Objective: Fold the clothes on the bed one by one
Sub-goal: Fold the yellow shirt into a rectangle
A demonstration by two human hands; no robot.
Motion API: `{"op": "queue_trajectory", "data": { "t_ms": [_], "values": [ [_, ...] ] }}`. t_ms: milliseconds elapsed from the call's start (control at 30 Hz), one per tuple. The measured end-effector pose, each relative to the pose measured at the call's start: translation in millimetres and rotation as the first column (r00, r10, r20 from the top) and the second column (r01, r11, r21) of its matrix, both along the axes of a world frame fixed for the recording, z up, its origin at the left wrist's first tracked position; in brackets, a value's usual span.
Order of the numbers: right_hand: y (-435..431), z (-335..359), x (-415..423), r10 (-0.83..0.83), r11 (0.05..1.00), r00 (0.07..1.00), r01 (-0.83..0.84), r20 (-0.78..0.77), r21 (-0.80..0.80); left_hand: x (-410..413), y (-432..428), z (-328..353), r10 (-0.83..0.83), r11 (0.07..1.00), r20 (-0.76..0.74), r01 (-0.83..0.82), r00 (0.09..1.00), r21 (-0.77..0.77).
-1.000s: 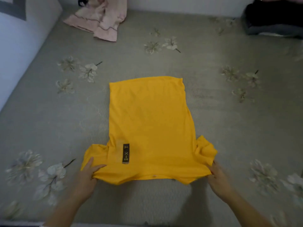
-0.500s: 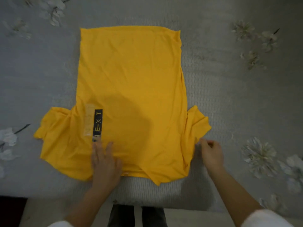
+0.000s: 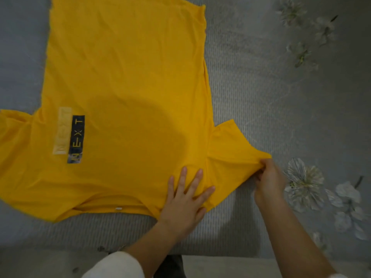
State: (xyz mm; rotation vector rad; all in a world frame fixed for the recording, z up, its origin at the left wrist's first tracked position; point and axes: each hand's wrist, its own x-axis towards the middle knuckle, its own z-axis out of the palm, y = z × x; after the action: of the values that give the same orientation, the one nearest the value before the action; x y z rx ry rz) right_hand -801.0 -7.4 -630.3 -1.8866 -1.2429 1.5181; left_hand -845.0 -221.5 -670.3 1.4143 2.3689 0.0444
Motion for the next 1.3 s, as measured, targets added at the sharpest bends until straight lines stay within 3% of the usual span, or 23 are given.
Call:
{"op": "queue_trajectory", "data": {
  "t_ms": [67,133,233,300,367,400,467,533,567,633,700,767,800,867,967,1033,1167,1300],
  "values": [
    [-8.9,13.9,-10.7,0.127,0.991,0.984,-0.119,-0.122,0.067,1.3,1.6,2.3,0.003,1.0,-0.008,-0.003,1.0,0.001],
    [-26.6,29.1,-25.3,0.392,0.914,0.903,-0.359,-0.178,0.188,0.0,0.2,3.5,0.007,1.0,0.016,-0.007,1.0,-0.002],
    [-59.6,40.5,-46.0,0.787,0.617,0.592,-0.749,-0.173,0.243,-2.4,-6.8,5.7,-0.025,1.0,0.026,0.025,0.999,0.003],
    [-76.1,35.4,-51.6,0.869,0.494,0.478,-0.849,-0.128,0.186,-3.4,-12.4,6.6,-0.042,0.999,0.054,0.04,0.998,0.034],
    [-79.6,24.4,-53.6,0.896,0.409,0.434,-0.891,0.099,0.197,-1.9,-21.7,5.2,-0.047,0.995,0.073,0.041,0.996,0.09],
    [-78.5,18.8,-54.7,0.9,0.31,0.355,-0.929,0.252,0.201,-0.3,-26.4,4.0,-0.06,0.992,0.062,0.053,0.996,0.114],
    [-75.7,7.6,-57.4,0.872,0.042,0.088,-0.993,0.481,0.106,2.9,-35.4,2.4,-0.117,0.983,0.04,0.111,0.992,0.145],
    [-79.2,0.1,-63.1,0.801,-0.111,-0.106,-0.993,0.59,-0.028,-1.1,-44.3,6.8,-0.153,0.98,0.056,0.144,0.987,0.141],
    [-83.5,0.0,-67.3,0.772,-0.11,-0.107,-0.993,0.627,-0.034,-6.3,-49.1,9.4,-0.144,0.978,0.071,0.131,0.987,0.163],
    [-96.2,5.4,-78.6,0.749,-0.026,0.028,-0.997,0.662,0.072,-21.7,-64.0,13.8,-0.066,0.961,0.168,0.017,0.984,0.275],
    [-115.2,10.2,-93.9,0.741,0.004,0.127,-0.983,0.66,0.185,-45.2,-87.7,18.5,0.134,0.889,0.3,-0.248,0.945,0.384],
    [-140.6,9.6,-112.0,0.747,-0.053,0.111,-0.973,0.655,0.225,-75.9,-118.0,24.2,0.414,0.726,0.369,-0.546,0.832,0.419],
    [-156.5,8.2,-122.7,0.759,-0.099,0.064,-0.972,0.648,0.213,-93.1,-134.6,27.1,0.56,0.61,0.382,-0.678,0.735,0.411],
    [-191.4,2.3,-143.0,0.78,-0.214,-0.068,-0.963,0.622,0.163,-128.8,-169.6,32.1,0.795,0.308,0.409,-0.879,0.448,0.364],
    [-240.4,-11.7,-168.8,0.766,-0.319,-0.181,-0.94,0.617,0.121,-180.2,-225.3,34.4,0.868,-0.218,0.488,-0.953,-0.093,0.208],
    [-263.5,-21.4,-181.0,0.74,-0.351,-0.227,-0.933,0.633,0.075,-206.0,-256.3,32.7,0.784,-0.423,0.54,-0.9,-0.306,0.105],
    [-276.3,-40.4,-183.6,0.673,-0.375,-0.29,-0.927,0.681,-0.024,-245.4,-282.8,30.3,0.683,-0.481,0.633,-0.877,-0.364,0.015],
    [-271.5,-43.9,-180.7,0.637,-0.402,-0.328,-0.913,0.697,-0.062,-282.2,-291.7,23.5,0.518,-0.452,0.692,-0.848,-0.503,-0.277]
  ]
}}
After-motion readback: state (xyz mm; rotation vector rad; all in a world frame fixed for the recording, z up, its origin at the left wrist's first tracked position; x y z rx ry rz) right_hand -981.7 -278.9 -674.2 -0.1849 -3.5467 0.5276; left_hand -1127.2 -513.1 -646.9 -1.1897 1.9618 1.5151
